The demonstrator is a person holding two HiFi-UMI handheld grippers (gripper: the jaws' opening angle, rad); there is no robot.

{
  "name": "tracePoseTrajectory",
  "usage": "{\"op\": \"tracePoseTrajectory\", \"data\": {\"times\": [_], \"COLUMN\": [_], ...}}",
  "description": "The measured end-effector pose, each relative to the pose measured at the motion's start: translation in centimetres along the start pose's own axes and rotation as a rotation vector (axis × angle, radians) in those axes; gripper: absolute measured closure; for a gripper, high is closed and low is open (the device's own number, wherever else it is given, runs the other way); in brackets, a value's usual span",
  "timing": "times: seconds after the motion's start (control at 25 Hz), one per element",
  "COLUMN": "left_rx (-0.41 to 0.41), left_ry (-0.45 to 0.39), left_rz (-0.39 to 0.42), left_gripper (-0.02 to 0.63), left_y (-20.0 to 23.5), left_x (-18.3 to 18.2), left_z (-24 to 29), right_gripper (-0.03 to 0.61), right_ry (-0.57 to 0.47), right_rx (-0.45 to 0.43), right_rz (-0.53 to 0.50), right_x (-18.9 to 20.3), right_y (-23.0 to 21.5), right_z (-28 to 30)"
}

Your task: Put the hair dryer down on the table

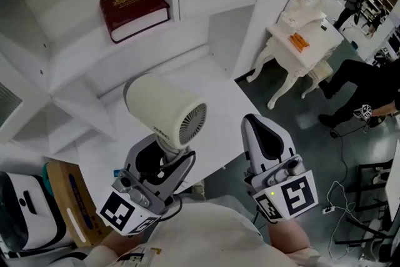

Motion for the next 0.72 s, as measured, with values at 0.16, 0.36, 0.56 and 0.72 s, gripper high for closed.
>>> {"op": "tracePoseTrajectory", "data": {"times": [0.16,0.36,0.56,0.72], "left_rx": [-0.008,-0.012,-0.032,-0.064], "left_ry": [-0.006,-0.010,-0.008,-0.009], "left_rz": [-0.002,-0.008,-0.009,-0.013], "left_gripper": [0.396,0.396,0.396,0.396], "left_y": [1.5,2.6,3.1,3.3], "left_x": [0.0,0.1,0.3,0.5], "left_z": [0.1,0.6,1.7,2.3], "right_gripper": [0.557,0.557,0.557,0.557], "right_ry": [0.010,0.010,0.009,0.016], "right_rx": [0.005,0.008,-0.007,-0.028], "right_rz": [-0.001,0.002,0.007,0.022], "right_x": [0.2,0.3,0.2,0.4], "right_y": [-0.4,-1.0,-1.9,-2.7], "right_z": [1.5,2.6,3.3,3.6]}}
Point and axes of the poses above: the fingertips, and each gripper's own axes: z forward along the fingers, y to its left, x out of its underside, the point moved 1 cm from there along -z, backward along the fingers, and after that the axes turned 9 degrees about x, right-handed, at the moved point
